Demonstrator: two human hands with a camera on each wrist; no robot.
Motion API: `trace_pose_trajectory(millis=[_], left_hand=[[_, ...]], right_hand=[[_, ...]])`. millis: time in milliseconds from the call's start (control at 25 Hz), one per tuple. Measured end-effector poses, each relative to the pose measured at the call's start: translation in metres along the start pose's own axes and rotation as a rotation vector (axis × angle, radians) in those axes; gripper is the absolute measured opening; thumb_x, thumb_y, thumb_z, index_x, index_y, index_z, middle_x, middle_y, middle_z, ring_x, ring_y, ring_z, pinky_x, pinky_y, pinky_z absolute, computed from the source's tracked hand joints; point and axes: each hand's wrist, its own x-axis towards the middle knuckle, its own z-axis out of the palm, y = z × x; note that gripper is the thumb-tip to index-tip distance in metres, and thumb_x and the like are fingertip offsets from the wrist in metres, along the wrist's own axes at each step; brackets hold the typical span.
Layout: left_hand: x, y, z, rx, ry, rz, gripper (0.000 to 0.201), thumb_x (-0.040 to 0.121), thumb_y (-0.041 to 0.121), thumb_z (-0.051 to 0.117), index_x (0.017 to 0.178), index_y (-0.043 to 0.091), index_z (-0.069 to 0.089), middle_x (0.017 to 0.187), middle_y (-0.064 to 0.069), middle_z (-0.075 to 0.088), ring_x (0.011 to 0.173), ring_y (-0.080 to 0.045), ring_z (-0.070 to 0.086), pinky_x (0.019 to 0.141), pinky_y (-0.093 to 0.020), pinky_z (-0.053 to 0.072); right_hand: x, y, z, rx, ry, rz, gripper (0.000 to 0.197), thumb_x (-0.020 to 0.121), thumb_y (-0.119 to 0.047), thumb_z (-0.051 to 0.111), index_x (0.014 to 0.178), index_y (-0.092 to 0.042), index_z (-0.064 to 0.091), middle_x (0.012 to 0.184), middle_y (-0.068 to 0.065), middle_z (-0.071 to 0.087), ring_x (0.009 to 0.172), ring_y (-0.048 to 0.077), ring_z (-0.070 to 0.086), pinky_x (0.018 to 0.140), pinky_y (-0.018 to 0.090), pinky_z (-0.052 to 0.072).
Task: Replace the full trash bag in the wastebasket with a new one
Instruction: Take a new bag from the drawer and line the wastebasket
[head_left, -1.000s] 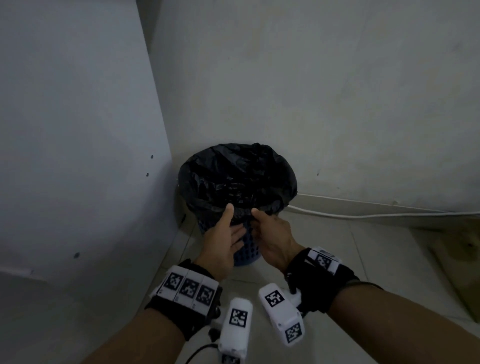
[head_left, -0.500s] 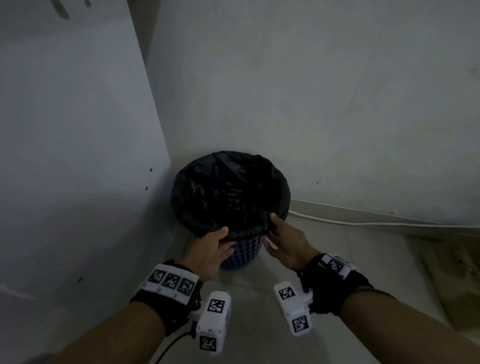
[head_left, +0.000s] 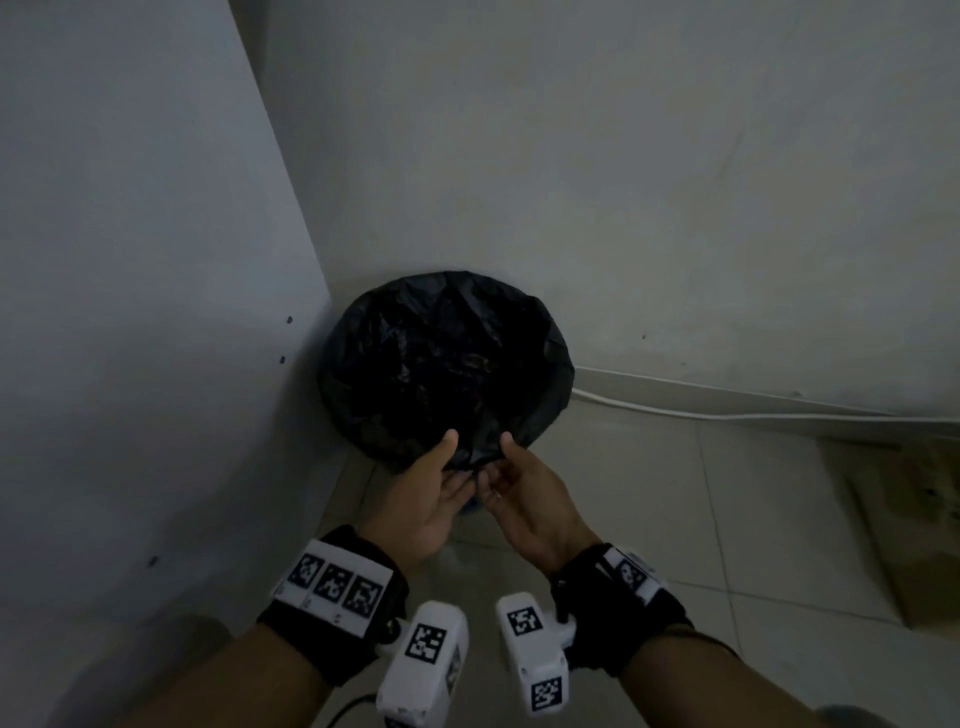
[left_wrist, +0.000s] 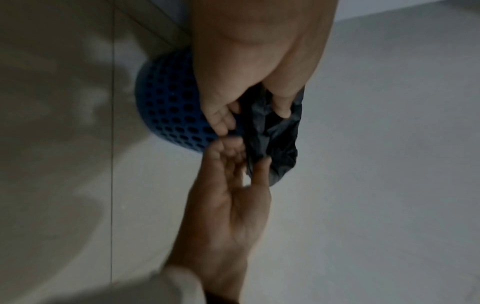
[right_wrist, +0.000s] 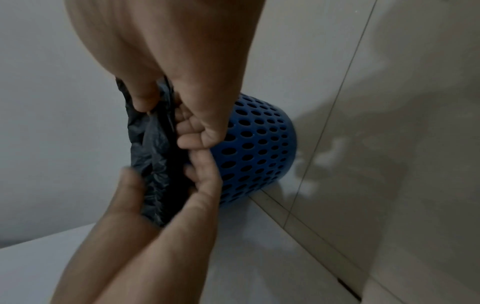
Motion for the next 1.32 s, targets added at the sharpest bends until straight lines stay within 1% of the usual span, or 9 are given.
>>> trace_pose_trajectory(millis=[160, 320, 560, 720, 840, 1040, 1120, 1200, 1320], left_hand=[[0.008, -0.005, 0.0, -0.058, 0.036, 0.053, 0.036, 0.098, 0.021, 0.05, 0.132, 0.009, 0.05, 0.117, -0.009, 0.062, 0.095, -0.015, 0.06, 0.081, -0.026, 0.048], [0.011, -0.005, -0.006, 0.016, 0.038, 0.089, 0.026, 0.099, 0.025, 0.05, 0.122, 0.014, 0.054, 0.095, 0.001, 0.063, 0.08, -0.013, 0.057, 0.07, -0.024, 0.047], [0.016, -0.01, -0.014, 0.044, 0.079, 0.173, 0.042, 0.096, 0.028, 0.054, 0.136, 0.016, 0.049, 0.129, -0.004, 0.061, 0.098, -0.014, 0.062, 0.072, -0.023, 0.05], [0.02, -0.01, -0.019, 0.002, 0.11, 0.201, 0.044, 0.098, 0.032, 0.049, 0.138, 0.015, 0.046, 0.128, -0.007, 0.061, 0.098, -0.016, 0.064, 0.067, -0.023, 0.054], [0.02, -0.011, -0.023, 0.012, 0.091, 0.209, 0.045, 0.096, 0.031, 0.053, 0.138, 0.016, 0.046, 0.128, -0.006, 0.062, 0.102, -0.017, 0.065, 0.068, -0.023, 0.055], [0.027, -0.016, -0.02, 0.023, 0.112, 0.223, 0.041, 0.09, 0.025, 0.064, 0.129, 0.015, 0.055, 0.125, -0.007, 0.065, 0.104, -0.02, 0.065, 0.062, -0.019, 0.056], [0.031, -0.018, -0.02, 0.014, 0.122, 0.21, 0.039, 0.092, 0.025, 0.061, 0.129, 0.014, 0.055, 0.124, -0.007, 0.065, 0.102, -0.02, 0.065, 0.06, -0.019, 0.056], [0.032, -0.017, -0.021, 0.004, 0.138, 0.195, 0.04, 0.094, 0.025, 0.059, 0.131, 0.012, 0.053, 0.124, -0.009, 0.064, 0.099, -0.02, 0.065, 0.059, -0.019, 0.056], [0.034, -0.016, -0.023, 0.015, 0.142, 0.196, 0.044, 0.093, 0.024, 0.061, 0.133, 0.012, 0.05, 0.127, -0.009, 0.062, 0.099, -0.018, 0.064, 0.057, -0.019, 0.055]], right_hand=[[-0.01, 0.004, 0.003, 0.037, -0.026, -0.02, 0.034, 0.1, -0.036, 0.046, 0.119, -0.013, 0.063, 0.09, -0.003, 0.073, 0.076, 0.009, 0.065, 0.07, 0.024, 0.05], [-0.005, 0.0, -0.001, 0.034, 0.107, -0.091, 0.034, 0.102, -0.04, 0.04, 0.113, -0.015, 0.059, 0.087, -0.003, 0.07, 0.08, 0.014, 0.059, 0.071, 0.029, 0.047], [0.001, 0.008, -0.002, 0.049, 0.18, -0.123, 0.024, 0.104, -0.024, 0.038, 0.104, -0.01, 0.057, 0.094, 0.004, 0.066, 0.078, 0.015, 0.059, 0.072, 0.028, 0.051], [-0.001, 0.001, -0.001, -0.029, 0.234, -0.145, 0.026, 0.102, -0.03, 0.043, 0.103, -0.012, 0.061, 0.095, 0.007, 0.064, 0.08, 0.019, 0.06, 0.069, 0.031, 0.054], [0.002, 0.004, -0.004, -0.194, 0.302, -0.315, 0.037, 0.09, -0.042, 0.064, 0.109, -0.011, 0.053, 0.106, 0.008, 0.066, 0.092, 0.024, 0.066, 0.066, 0.033, 0.057], [0.007, 0.007, -0.004, -0.238, 0.416, -0.467, 0.03, 0.097, -0.031, 0.053, 0.078, -0.009, 0.047, 0.08, 0.017, 0.063, 0.075, 0.028, 0.063, 0.058, 0.035, 0.059], [0.007, 0.002, -0.007, -0.228, 0.437, -0.403, 0.027, 0.101, -0.03, 0.047, 0.084, -0.009, 0.047, 0.09, 0.015, 0.064, 0.076, 0.025, 0.063, 0.055, 0.033, 0.057], [0.006, -0.001, -0.009, -0.182, 0.414, -0.356, 0.018, 0.101, -0.031, 0.046, 0.098, -0.013, 0.047, 0.104, 0.008, 0.061, 0.085, 0.022, 0.063, 0.063, 0.036, 0.057], [0.004, -0.004, -0.007, -0.253, 0.406, -0.482, 0.036, 0.091, -0.035, 0.063, 0.113, -0.018, 0.04, 0.105, 0.0, 0.054, 0.089, 0.015, 0.063, 0.071, 0.04, 0.06]])
